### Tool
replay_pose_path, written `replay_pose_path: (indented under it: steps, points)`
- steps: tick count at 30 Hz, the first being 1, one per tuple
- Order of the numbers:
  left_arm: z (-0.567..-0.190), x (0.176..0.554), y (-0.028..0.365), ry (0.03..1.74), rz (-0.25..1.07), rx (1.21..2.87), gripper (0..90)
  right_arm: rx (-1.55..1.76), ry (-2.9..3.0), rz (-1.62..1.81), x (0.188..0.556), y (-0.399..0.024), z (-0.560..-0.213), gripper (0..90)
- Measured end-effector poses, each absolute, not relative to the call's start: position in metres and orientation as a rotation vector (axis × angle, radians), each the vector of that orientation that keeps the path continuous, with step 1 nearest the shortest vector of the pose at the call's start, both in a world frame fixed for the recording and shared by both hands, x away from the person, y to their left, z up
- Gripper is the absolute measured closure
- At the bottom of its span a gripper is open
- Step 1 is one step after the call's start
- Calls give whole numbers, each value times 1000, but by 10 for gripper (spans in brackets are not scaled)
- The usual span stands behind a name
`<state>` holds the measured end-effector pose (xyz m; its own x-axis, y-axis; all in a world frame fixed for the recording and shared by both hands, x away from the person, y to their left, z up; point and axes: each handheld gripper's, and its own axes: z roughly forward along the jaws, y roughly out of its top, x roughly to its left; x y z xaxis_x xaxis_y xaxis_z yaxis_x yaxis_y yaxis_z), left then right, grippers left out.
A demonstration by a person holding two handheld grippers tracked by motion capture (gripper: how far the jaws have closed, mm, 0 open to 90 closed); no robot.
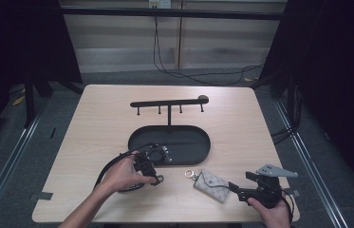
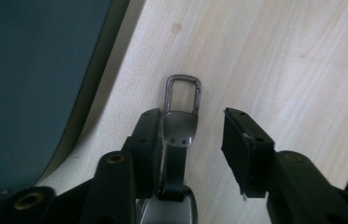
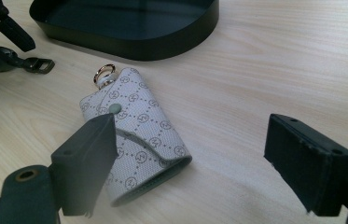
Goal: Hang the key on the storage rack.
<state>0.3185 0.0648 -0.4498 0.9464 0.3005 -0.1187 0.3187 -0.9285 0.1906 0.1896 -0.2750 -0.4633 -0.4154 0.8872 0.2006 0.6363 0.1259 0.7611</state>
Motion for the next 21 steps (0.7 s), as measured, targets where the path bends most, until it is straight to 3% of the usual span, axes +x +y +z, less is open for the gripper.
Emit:
replay_pose_path:
  steps: [6,13,21]
  points:
    - [-458,321,61,464,-115,2930,570,1496,2109,1172,190,-275,-464,168]
    - [-464,318,55,441,-90,2976,663,1496,2113,1168,191,-275,-464,164]
    - [-464,316,49,440,-56,2994,670,1504,2114,1162,191,-275,-465,165]
